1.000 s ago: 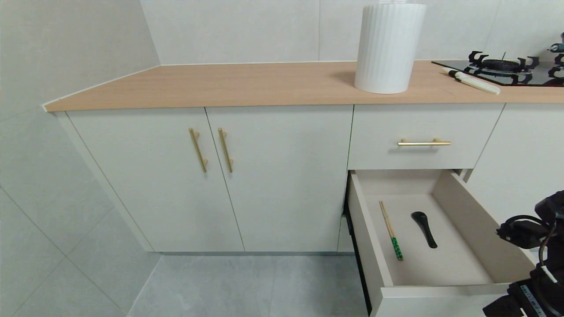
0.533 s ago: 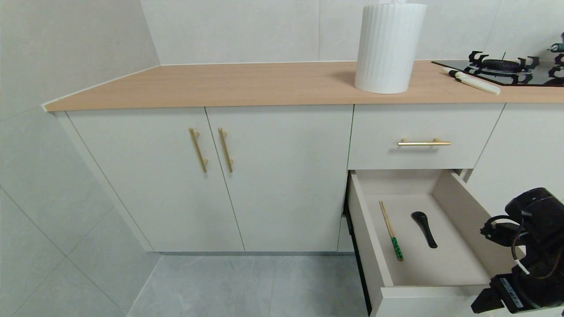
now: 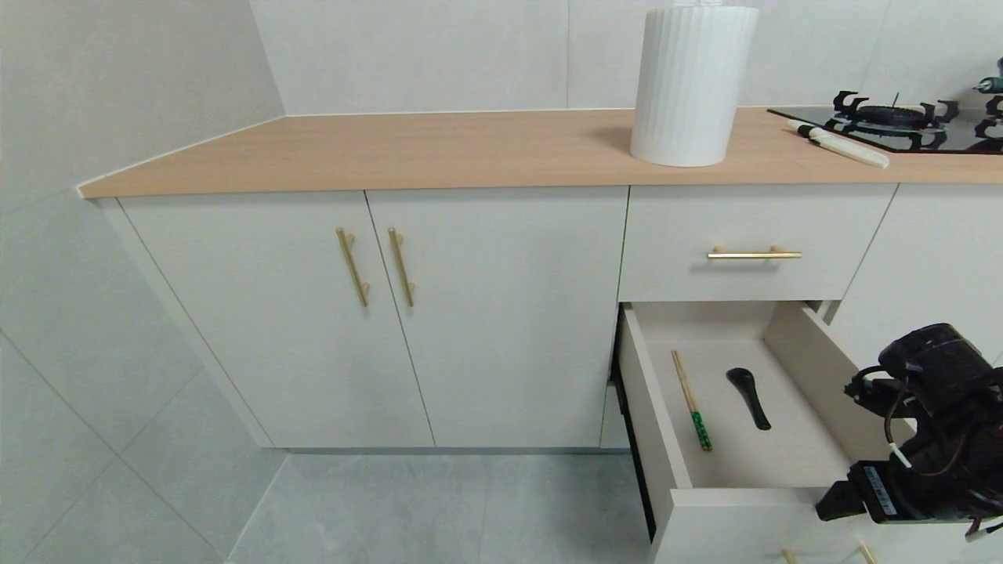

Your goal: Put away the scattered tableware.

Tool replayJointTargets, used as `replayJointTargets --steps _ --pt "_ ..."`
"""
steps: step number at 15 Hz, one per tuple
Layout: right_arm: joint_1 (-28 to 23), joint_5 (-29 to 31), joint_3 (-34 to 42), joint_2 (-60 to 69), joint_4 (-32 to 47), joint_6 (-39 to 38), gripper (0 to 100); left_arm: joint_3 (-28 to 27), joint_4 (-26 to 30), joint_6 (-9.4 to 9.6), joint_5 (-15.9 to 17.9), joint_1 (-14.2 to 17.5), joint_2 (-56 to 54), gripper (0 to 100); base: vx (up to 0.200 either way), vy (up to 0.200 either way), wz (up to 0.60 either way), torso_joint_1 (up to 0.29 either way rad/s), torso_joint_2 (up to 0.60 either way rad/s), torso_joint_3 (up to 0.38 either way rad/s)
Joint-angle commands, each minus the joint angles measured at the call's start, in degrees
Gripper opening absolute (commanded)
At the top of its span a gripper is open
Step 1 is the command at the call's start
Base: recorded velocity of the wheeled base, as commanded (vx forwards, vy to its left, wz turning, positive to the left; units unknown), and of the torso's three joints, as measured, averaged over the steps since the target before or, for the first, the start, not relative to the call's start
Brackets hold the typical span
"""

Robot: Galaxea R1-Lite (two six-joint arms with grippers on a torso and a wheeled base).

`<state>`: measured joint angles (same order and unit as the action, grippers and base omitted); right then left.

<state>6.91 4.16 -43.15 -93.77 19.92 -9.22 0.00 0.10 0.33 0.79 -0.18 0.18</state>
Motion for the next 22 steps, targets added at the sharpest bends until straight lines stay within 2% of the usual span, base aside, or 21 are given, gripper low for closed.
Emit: replayJointTargets --steps 1,7,12,14,22 --pt "0.0 0.0 0.3 -0.7 -0.1 0.0 100 0.0 0.0 0.02 0.0 0.0 0.1 100 0.000 0.000 0.00 0.000 0.00 0.000" --pt "0.0 0.0 1.1 -2.2 -7.9 -1.1 100 0.0 0.0 -0.07 0.0 0.0 0.1 100 0.000 0.000 0.00 0.000 0.00 0.000" --pt "-0.1 0.1 0.0 -8.4 -20.2 0.1 100 0.0 0.0 0.02 0.0 0.0 0.1 100 0.000 0.000 0.00 0.000 0.00 0.000" --pt "-0.1 0.2 -3.3 -10.6 -22.4 3.2 100 0.0 0.0 0.02 0.0 0.0 0.1 100 0.000 0.000 0.00 0.000 0.00 0.000" --pt "-0.4 2.3 -19.6 -22.2 -22.4 5.4 100 0.0 0.0 0.02 0.0 0.0 0.1 100 0.000 0.000 0.00 0.000 0.00 0.000"
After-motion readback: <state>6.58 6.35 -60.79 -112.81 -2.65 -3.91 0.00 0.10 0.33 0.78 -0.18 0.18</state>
